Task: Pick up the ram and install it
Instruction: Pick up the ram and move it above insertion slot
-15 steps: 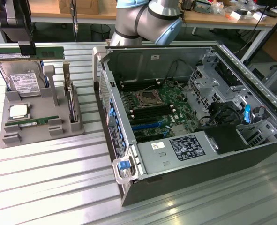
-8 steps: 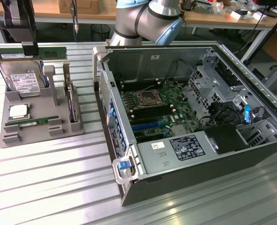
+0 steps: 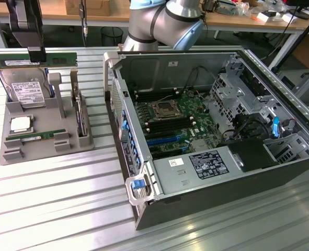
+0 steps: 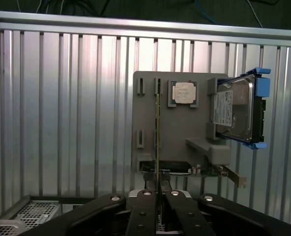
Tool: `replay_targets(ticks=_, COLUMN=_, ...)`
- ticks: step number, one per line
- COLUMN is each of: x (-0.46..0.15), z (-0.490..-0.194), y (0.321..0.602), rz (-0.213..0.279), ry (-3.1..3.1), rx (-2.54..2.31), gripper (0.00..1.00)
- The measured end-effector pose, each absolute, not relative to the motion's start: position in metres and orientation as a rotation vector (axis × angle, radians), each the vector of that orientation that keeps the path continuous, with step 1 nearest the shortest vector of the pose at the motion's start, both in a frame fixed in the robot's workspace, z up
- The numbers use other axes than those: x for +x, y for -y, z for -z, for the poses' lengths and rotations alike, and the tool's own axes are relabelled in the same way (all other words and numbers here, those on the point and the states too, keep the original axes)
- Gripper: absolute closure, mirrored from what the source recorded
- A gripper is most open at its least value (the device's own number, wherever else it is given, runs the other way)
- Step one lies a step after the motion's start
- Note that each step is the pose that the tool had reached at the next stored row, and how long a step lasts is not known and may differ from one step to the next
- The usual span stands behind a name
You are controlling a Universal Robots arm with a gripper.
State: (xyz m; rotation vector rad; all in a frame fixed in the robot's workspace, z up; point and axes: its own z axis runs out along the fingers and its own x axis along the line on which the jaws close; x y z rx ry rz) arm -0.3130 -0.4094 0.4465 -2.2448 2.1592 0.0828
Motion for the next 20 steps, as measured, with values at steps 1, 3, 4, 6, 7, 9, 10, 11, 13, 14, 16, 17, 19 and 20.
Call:
replay_targets(ticks=1, x=-0.3124, z=-0.4464, y=0.4094, rz=-0.083, ry=-2.159, rx=-2.245, gripper=0.87)
replay_targets(ticks=3, x=-0.3113, z=-0.4462, y=0.4094, rz=-0.083, ry=-2.159, rx=-2.245, gripper=0.87)
replay_targets(ticks=4, x=-0.3105, z=-0.4462, y=0.4094, rz=-0.083, ry=-2.159, rx=-2.245, gripper=0.87)
replay_targets(ticks=6, x=-0.3091, z=-0.4461, y=0.4094, rz=-0.084, ry=-2.160, rx=-2.245, gripper=0.87)
replay_targets(ticks=7, x=-0.3086, z=-0.4461, y=0.4094, rz=-0.084, ry=-2.160, rx=-2.245, gripper=0.87)
replay_targets(ticks=9, x=-0.3074, z=-0.4459, y=0.4094, rz=-0.084, ry=-2.160, rx=-2.245, gripper=0.87)
replay_targets(ticks=10, x=-0.3069, z=-0.4458, y=0.4094, rz=-0.084, ry=-2.160, rx=-2.245, gripper=0.87)
replay_targets(ticks=11, x=-0.3062, z=-0.4458, y=0.4094, rz=-0.084, ry=-2.160, rx=-2.245, gripper=0.87)
replay_targets(ticks=13, x=-0.3056, z=-0.4457, y=0.4094, rz=-0.084, ry=-2.160, rx=-2.245, gripper=0.87)
replay_targets(ticks=14, x=-0.3052, z=-0.4457, y=0.4094, rz=-0.085, ry=-2.160, rx=-2.245, gripper=0.87)
replay_targets(ticks=16, x=-0.3047, z=-0.4456, y=0.4094, rz=-0.085, ry=-2.160, rx=-2.245, gripper=0.87)
replay_targets(ticks=17, x=-0.3044, z=-0.4455, y=0.4094, rz=-0.085, ry=-2.160, rx=-2.245, gripper=0.87)
replay_targets(ticks=19, x=-0.3039, z=-0.4454, y=0.4094, rz=-0.085, ry=-2.160, rx=-2.246, gripper=0.87)
replay_targets(ticks=20, x=-0.3036, z=-0.4454, y=0.4094, rz=-0.085, ry=-2.160, rx=-2.246, gripper=0.87)
